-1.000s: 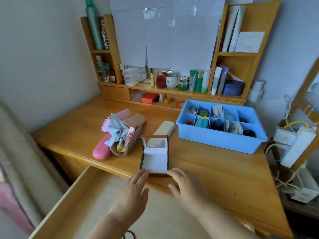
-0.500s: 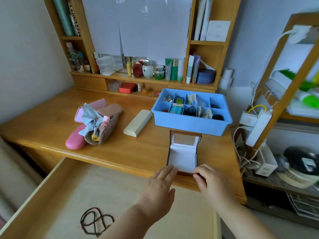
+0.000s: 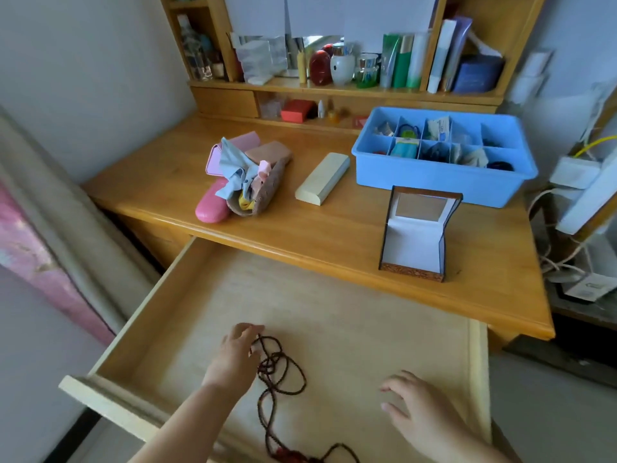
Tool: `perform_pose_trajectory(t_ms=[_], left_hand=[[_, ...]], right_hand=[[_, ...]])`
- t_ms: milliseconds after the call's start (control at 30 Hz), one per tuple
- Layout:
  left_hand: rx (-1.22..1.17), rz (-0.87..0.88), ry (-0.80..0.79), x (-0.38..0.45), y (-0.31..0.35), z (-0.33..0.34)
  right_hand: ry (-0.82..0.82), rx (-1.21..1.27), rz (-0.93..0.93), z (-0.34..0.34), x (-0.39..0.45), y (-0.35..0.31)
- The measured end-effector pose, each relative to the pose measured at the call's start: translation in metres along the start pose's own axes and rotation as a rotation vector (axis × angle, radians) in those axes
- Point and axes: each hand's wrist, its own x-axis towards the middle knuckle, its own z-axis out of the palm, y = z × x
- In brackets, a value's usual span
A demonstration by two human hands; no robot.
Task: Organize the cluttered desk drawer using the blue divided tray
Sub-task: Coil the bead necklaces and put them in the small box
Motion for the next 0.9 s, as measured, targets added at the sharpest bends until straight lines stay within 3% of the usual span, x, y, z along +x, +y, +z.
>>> perform_pose_trajectory(t_ms=[67, 133, 300, 500, 633, 733, 900], left_hand=[[0.141, 0.119, -0.107, 0.005, 0.003, 0.009], [0.268, 0.169, -0.103, 0.01, 0.006, 0.017], [0.368, 0.072, -0.057, 0.014, 0.019, 0.014], [-0.306, 0.118, -0.115, -0.019, 0.066, -0.021], [-0.619, 0.16, -0.291, -0.046, 0.107, -0.046], [-0.73, 0.262, -0.366, -0.061, 0.131, -0.062], [-0.834, 0.242, -0.221, -0.072, 0.152, -0.087]], right_hand=[[-0.045, -0.041, 0.023, 0.009, -0.003, 0.0], [-0.062, -0.09, 0.031, 0.013, -0.006, -0.002], [-0.07, -0.038, 0.045, 0.01, -0.004, -0.007], [0.031, 0.348, 0.079, -0.007, 0.007, -0.051], [0.085, 0.523, -0.028, -0.021, 0.012, -0.086], [0.139, 0.613, -0.052, -0.037, 0.01, -0.098], [0.172, 0.66, 0.057, -0.058, -0.005, -0.091]])
